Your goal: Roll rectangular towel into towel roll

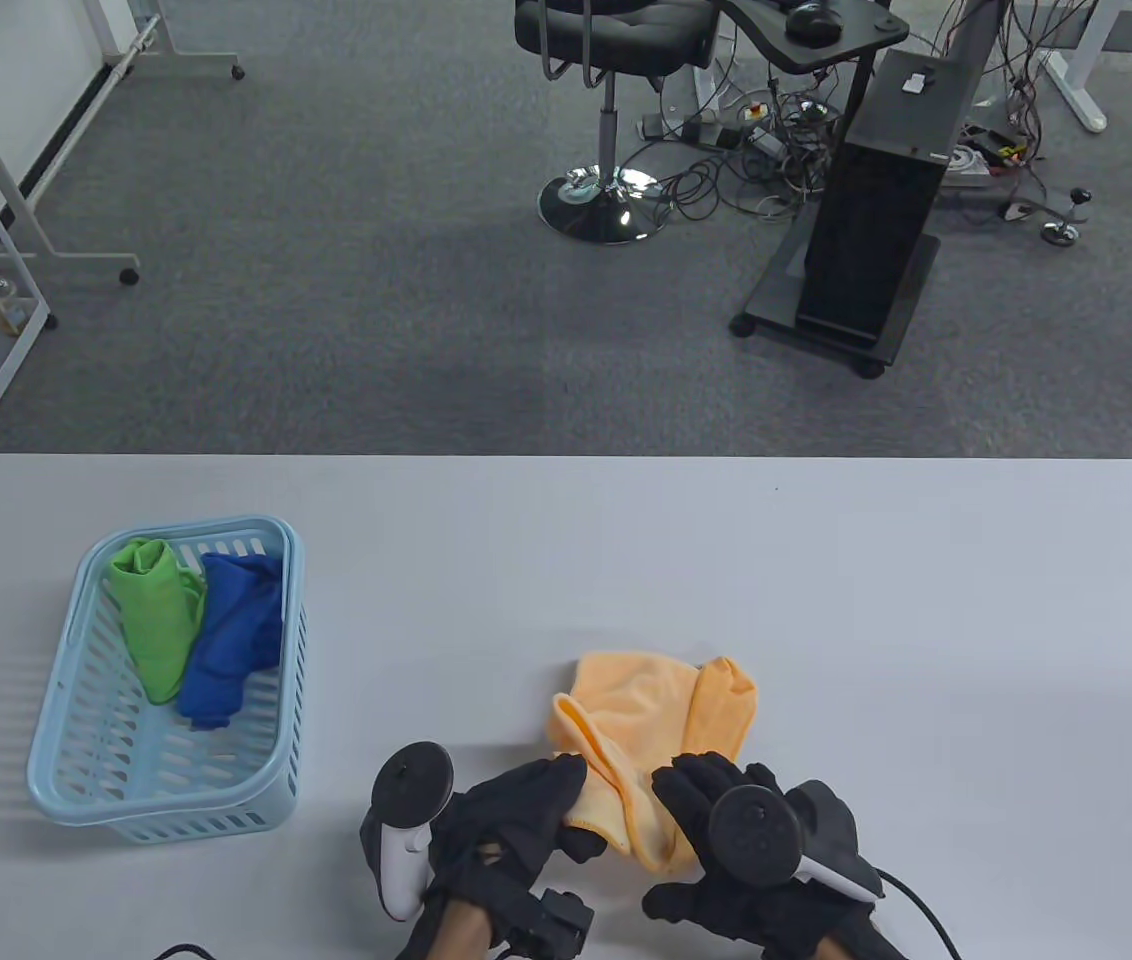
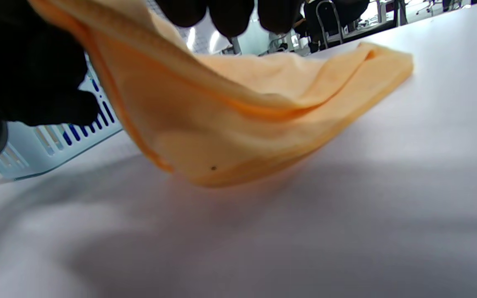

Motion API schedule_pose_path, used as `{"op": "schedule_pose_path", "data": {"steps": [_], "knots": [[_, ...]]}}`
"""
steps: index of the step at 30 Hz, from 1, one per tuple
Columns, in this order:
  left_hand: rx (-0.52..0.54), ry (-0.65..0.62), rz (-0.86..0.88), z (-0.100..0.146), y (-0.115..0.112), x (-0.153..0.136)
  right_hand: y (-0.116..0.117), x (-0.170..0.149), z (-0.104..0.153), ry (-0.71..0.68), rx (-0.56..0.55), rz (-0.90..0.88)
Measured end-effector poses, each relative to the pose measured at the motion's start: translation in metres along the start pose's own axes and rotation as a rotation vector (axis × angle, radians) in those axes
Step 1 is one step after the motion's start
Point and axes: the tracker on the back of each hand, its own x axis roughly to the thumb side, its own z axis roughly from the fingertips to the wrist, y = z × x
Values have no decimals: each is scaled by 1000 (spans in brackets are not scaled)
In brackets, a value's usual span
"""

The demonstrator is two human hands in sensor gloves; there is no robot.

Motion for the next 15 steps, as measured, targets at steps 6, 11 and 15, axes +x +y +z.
{"op": "schedule_pose_path", "data": {"steps": [6,11,15], "knots": [[-22,-64,2,1,4,7,-13,-9,0,116,-260,48],[146,-62,-279,8,25,13,-42,-54,10,288,-375,-41],[263,-75,-494,16,36,26,-60,-99,28,531,-439,-40]]}}
